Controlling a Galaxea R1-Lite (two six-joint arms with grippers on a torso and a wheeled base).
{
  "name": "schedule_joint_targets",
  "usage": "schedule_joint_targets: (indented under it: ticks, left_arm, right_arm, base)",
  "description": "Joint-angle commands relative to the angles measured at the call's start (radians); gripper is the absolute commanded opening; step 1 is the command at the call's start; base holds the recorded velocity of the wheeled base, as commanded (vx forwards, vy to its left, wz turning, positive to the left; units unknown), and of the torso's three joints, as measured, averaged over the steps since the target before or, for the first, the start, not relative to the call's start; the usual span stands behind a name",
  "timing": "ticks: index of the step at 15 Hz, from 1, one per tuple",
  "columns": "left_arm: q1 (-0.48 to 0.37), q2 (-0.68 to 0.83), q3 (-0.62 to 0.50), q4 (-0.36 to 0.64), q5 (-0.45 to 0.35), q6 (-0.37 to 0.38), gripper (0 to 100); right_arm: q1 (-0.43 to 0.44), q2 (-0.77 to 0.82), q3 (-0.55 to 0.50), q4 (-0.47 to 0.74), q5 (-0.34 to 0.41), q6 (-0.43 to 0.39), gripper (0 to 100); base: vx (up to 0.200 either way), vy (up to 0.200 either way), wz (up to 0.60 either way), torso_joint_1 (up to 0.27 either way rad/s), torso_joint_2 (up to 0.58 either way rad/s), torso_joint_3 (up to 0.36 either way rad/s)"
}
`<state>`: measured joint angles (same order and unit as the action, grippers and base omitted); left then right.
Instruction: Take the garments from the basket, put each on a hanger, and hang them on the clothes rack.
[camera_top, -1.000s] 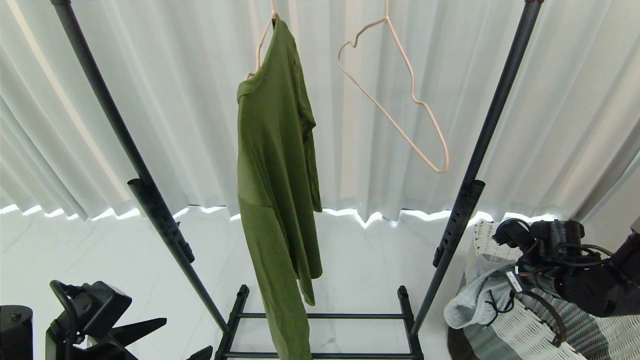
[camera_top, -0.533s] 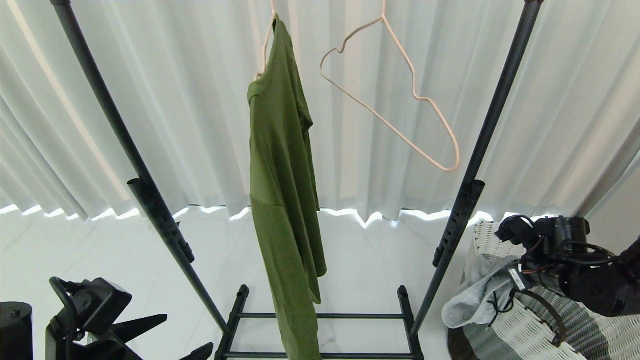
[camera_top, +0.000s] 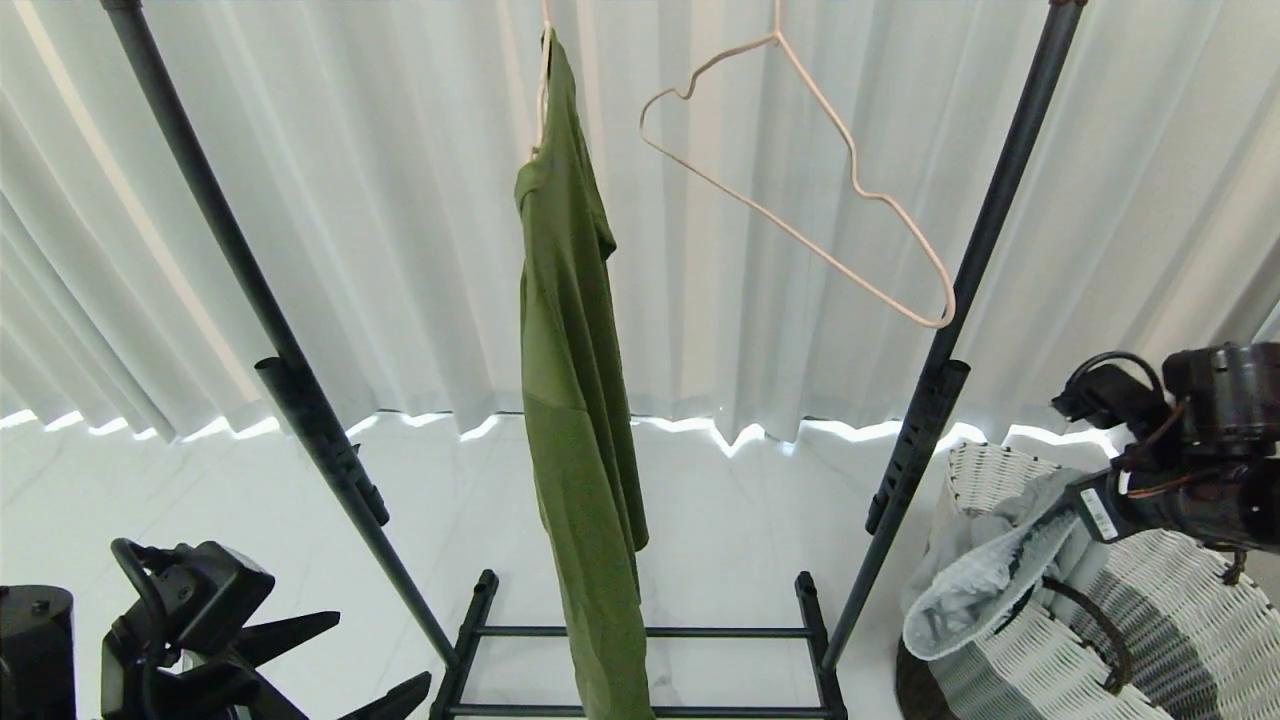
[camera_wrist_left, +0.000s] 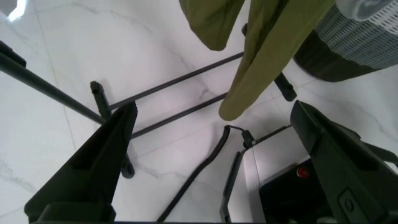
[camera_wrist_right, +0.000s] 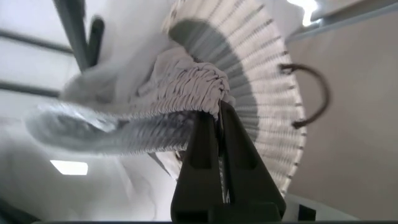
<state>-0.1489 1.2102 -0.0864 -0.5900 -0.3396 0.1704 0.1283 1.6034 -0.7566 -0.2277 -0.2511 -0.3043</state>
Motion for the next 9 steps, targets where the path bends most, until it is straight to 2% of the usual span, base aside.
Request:
schedule_joint_targets:
  ticks: [1, 2, 4, 9]
  left_arm:
    - [0.000, 0.002, 0.002, -0.001, 0.002, 0.000, 100]
    - [0.000, 0.002, 0.002, -0.001, 0.002, 0.003, 100]
    - [0.000, 0.000, 0.002, -0.001, 0.030, 0.018, 100]
    - [0.002, -0.005, -0.003, -0.001, 0.031, 0.020, 100]
  right_arm:
    - [0.033, -0.203, -0.104, 0.137, 0.001, 0.034, 0]
    - [0.040, -0.223, -0.113, 0.163, 0.003, 0.037, 0]
    - [0.071, -0.306, -0.116, 0.234, 0.003, 0.039, 0]
    - [0.083, -0.333, -0.116, 0.249, 0.003, 0.039, 0]
  base:
    - [0.000, 0.000, 0.00, 0.000, 0.00, 0.000]
    - [0.000, 0.000, 0.00, 0.000, 0.00, 0.000]
    - [-0.200, 0.000, 0.00, 0.002, 0.00, -0.002]
    - [-0.200, 0.000, 0.00, -0.001, 0.00, 0.004]
